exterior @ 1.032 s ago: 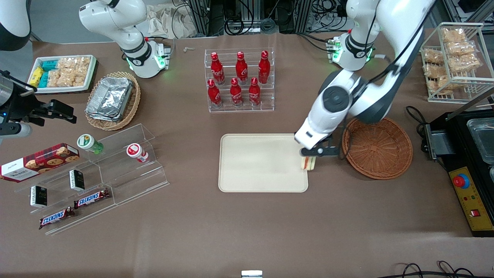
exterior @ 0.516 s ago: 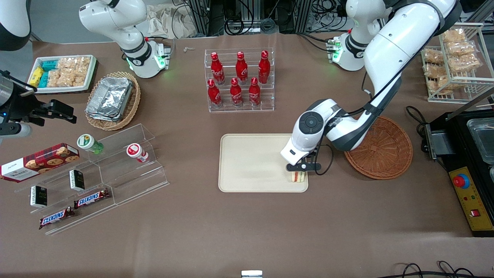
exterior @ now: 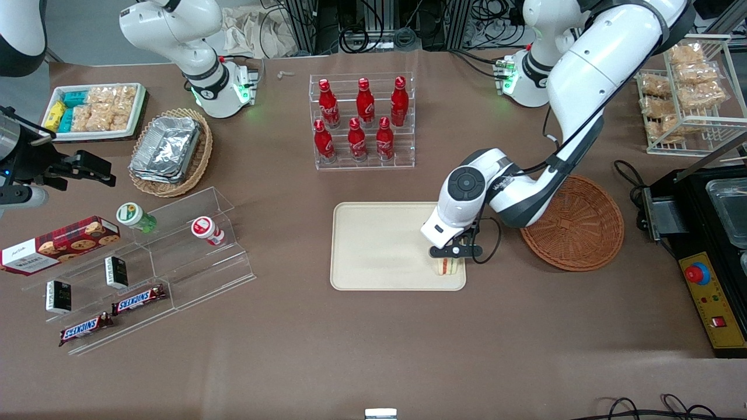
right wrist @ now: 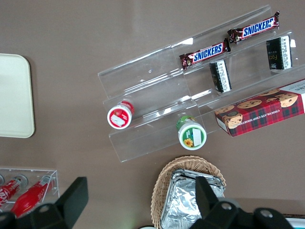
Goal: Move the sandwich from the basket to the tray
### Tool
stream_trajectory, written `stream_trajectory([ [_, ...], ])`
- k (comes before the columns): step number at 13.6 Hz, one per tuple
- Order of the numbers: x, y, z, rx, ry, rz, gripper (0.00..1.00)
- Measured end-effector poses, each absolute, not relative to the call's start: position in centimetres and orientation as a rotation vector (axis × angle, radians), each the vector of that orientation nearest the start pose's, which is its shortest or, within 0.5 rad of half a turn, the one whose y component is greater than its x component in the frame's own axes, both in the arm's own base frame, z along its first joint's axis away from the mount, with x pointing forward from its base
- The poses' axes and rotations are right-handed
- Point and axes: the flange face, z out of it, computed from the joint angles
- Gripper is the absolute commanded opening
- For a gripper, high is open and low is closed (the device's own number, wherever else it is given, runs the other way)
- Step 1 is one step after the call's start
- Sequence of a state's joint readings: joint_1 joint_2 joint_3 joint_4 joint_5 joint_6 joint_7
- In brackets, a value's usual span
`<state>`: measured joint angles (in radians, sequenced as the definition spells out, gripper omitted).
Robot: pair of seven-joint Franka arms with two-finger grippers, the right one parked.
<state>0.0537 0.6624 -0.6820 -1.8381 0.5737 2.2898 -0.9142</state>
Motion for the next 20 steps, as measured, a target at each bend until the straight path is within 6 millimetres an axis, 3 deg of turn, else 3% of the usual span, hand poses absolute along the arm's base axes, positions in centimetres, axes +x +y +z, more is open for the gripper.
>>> stream_trajectory([
  [3, 55.9, -33.9, 25.4, -3.134, -0.058, -0.083, 1.0],
  [5, 57.6, -32.6, 29.8, -3.1, -0.159, -0.163, 1.0],
  [9, 59.0, -27.4, 41.0, -3.037, -0.373, -0.225, 1.0],
  [14, 58.4, -17.9, 52.2, -3.101, -0.28, -0.121, 1.0],
  [17, 58.0, -11.4, 55.4, -3.114, -0.153, -0.097, 1.0],
  [20, 57.6, -6.6, 56.3, -3.113, -0.003, -0.049, 1.0],
])
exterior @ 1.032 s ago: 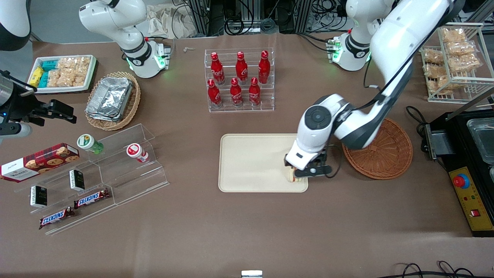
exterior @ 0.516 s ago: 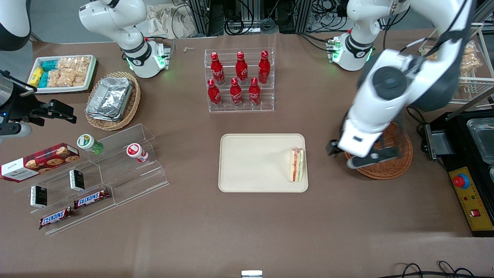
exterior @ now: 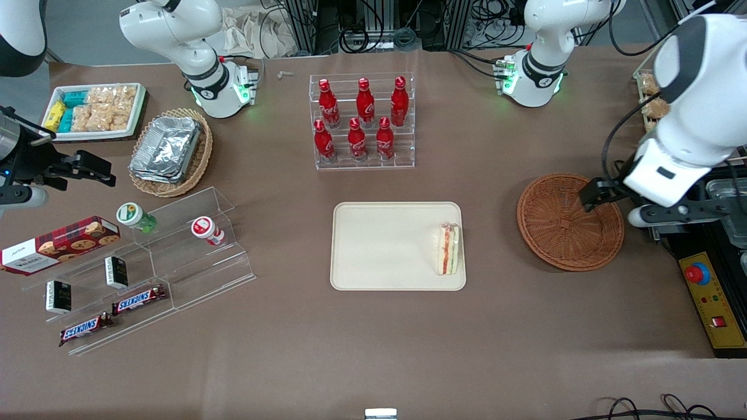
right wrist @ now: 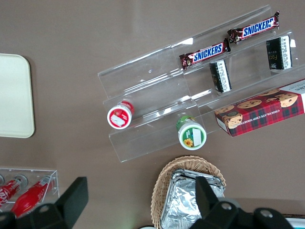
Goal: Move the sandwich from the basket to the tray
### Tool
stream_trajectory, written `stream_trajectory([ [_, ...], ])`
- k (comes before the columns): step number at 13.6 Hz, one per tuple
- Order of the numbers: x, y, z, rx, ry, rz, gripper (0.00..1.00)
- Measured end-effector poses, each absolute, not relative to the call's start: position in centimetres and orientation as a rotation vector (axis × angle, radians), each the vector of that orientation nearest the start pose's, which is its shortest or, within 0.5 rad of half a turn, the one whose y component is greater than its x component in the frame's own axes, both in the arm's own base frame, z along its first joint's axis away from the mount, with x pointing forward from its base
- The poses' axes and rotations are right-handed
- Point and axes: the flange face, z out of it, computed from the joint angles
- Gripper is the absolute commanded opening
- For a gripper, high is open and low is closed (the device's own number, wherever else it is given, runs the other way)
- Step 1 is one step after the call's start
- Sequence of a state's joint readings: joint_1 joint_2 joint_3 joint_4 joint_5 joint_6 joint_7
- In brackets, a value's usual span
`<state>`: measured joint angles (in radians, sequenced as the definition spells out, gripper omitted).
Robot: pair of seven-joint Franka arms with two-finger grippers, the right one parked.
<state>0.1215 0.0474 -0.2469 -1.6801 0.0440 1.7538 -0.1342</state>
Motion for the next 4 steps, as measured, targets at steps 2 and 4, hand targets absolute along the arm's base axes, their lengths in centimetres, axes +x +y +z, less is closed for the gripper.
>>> stream_trajectory([
  [2, 57.3, -4.3, 56.5, -3.107, 0.108, -0.015, 1.0],
  [4, 57.4, -3.3, 56.4, -3.105, 0.163, -0.009, 1.0],
])
